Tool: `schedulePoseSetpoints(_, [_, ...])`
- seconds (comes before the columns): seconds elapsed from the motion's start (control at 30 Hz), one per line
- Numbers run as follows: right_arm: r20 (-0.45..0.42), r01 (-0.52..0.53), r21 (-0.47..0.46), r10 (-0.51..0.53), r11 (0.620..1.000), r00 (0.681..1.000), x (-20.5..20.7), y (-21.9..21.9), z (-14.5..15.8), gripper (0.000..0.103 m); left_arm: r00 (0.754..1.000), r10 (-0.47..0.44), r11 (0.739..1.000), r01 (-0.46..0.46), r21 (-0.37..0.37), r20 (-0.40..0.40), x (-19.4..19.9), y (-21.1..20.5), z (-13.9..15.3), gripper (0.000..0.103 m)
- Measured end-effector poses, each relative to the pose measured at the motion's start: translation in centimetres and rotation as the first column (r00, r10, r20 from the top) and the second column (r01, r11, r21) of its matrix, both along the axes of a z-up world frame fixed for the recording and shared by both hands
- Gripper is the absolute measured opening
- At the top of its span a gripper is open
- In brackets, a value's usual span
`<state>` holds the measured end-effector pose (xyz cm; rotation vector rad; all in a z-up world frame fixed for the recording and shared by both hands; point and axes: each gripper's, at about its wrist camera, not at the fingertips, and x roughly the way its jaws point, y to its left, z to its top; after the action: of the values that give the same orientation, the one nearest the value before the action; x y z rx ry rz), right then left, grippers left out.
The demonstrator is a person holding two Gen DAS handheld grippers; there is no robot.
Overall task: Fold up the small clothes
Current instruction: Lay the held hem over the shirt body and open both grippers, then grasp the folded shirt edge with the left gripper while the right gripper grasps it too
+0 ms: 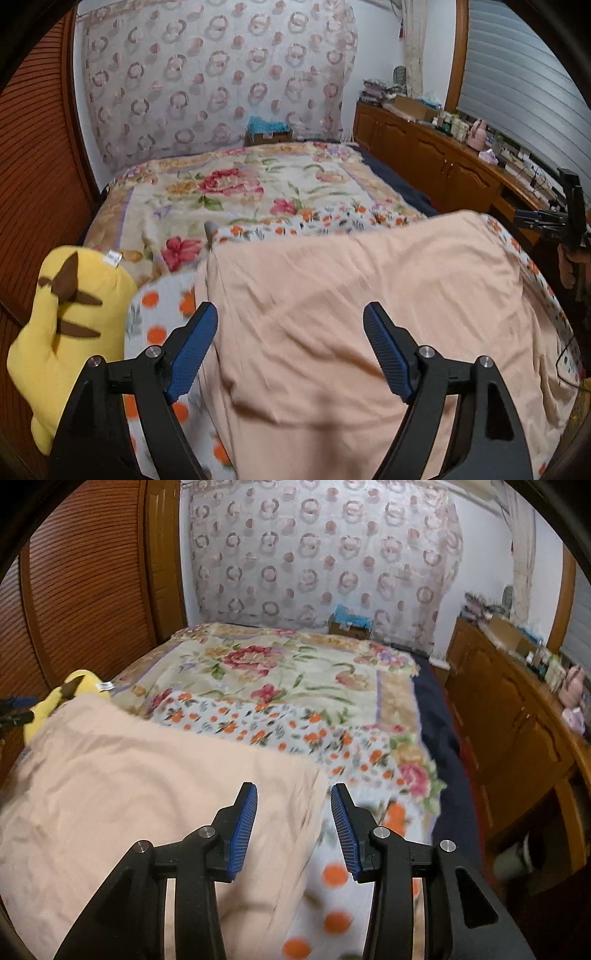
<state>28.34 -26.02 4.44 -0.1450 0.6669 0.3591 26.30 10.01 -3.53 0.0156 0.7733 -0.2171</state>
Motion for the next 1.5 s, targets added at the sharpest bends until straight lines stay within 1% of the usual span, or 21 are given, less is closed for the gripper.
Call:
schedulePoseSetpoints(0.1, [-0.035,-0.013,0.031,0.014,0.999,0.999,-2.4,-0.4,0.1,0.043,0.999,0.005,1.000,-0.006,-0.014,-0.036,-1.4,-0.1,-0.8,0.082])
schedulePoseSetpoints(0.33, [-0.126,-0.049,0.075,0.058,0.996,0.990,-5.3,-0.3,-0.3,0.043,0.995,0.011,1.000,-0.013,-0.019,-0.104,-3.4,-0.5,-3.1,0.082])
schedulePoseSetpoints(0.43, [-0.158,-0.060,0.064,0.070,0.996,0.985,-4.9,0.0,-0.6,0.043,0.991,0.013,1.000,-0.016,-0.019,-0.130,-3.4,-0.6,-4.1,0.082])
schedulePoseSetpoints(0.6, [-0.209,-0.023,0.090,0.041,0.996,0.977,-2.6,-0.8,-1.0,0.043,0.986,0.028,0.998,-0.036,-0.044,-0.162,-3.3,-0.5,-4.9,0.082])
schedulePoseSetpoints(0.73, [-0.210,-0.004,0.116,0.028,0.993,0.977,-1.8,-1.5,-0.6,0.043,0.985,0.032,0.998,-0.042,-0.051,-0.170,-3.4,-0.2,-4.9,0.081])
schedulePoseSetpoints(0.77, [-0.206,-0.004,0.118,0.029,0.993,0.978,-1.7,-1.5,-0.6,0.043,0.984,0.031,0.998,-0.041,-0.056,-0.173,-3.4,-0.2,-4.9,0.079])
schedulePoseSetpoints(0.83, [-0.197,-0.003,0.111,0.025,0.994,0.980,-1.6,-1.5,-0.5,0.043,0.983,0.020,0.996,-0.036,-0.083,-0.183,-3.3,0.0,-4.9,0.071])
schedulePoseSetpoints(0.9, [-0.188,-0.003,0.105,0.022,0.995,0.982,-1.5,-1.6,-0.4,0.043,0.982,0.015,0.994,-0.034,-0.100,-0.188,-3.2,0.2,-5.1,0.071])
schedulePoseSetpoints(1.03, [-0.178,-0.003,0.097,0.021,0.995,0.984,-2.1,-1.3,-1.0,0.043,0.981,0.040,0.996,-0.055,-0.074,-0.190,-1.9,0.4,-5.2,0.070])
schedulePoseSetpoints(1.1, [-0.173,-0.006,0.087,0.021,0.996,0.985,-2.3,-0.9,-1.3,0.043,0.981,0.049,0.994,-0.067,-0.090,-0.190,-1.2,0.9,-5.2,0.062])
schedulePoseSetpoints(1.13, [-0.170,-0.010,0.080,0.024,0.997,0.985,-2.2,-0.5,-1.7,0.043,0.980,0.056,0.992,-0.076,-0.099,-0.190,-0.8,1.3,-5.2,0.052])
schedulePoseSetpoints(1.17, [-0.166,-0.014,0.071,0.026,0.997,0.986,-2.1,-0.3,-1.8,0.043,0.980,0.056,0.991,-0.078,-0.108,-0.191,-0.6,1.5,-5.2,0.045])
schedulePoseSetpoints(1.2, [-0.161,-0.017,0.060,0.027,0.998,0.987,-2.0,-0.2,-1.9,0.038,0.979,0.053,0.990,-0.077,-0.119,-0.195,-0.3,1.7,-5.2,0.034])
schedulePoseSetpoints(1.23, [-0.159,-0.023,0.051,0.031,0.998,0.987,-1.8,-0.1,-2.0,0.030,0.979,0.051,0.989,-0.077,-0.129,-0.197,0.0,1.9,-5.3,0.022])
schedulePoseSetpoints(1.27, [-0.160,-0.033,0.047,0.040,0.998,0.986,-1.7,0.0,-2.0,0.026,0.979,0.048,0.988,-0.075,-0.133,-0.198,0.1,2.0,-5.3,0.013])
schedulePoseSetpoints(1.3, [-0.158,-0.043,0.041,0.049,0.998,0.986,-1.7,0.1,-2.0,0.014,0.979,0.045,0.988,-0.073,-0.135,-0.198,0.1,2.0,-5.3,0.004])
schedulePoseSetpoints(1.33, [-0.155,-0.055,0.032,0.060,0.998,0.986,-1.6,0.2,-1.9,0.006,0.982,0.046,0.989,-0.070,-0.129,-0.185,0.0,2.0,-5.0,0.003])
schedulePoseSetpoints(1.37, [-0.144,-0.065,0.021,0.068,0.998,0.987,-1.6,0.2,-1.7,0.004,0.986,0.045,0.990,-0.066,-0.123,-0.162,-0.3,1.9,-4.6,0.003])
schedulePoseSetpoints(1.5, [-0.066,-0.090,0.020,0.091,0.996,0.994,-2.9,0.3,0.6,0.004,0.996,0.040,0.988,-0.050,-0.145,-0.076,-1.8,1.9,-2.1,0.003])
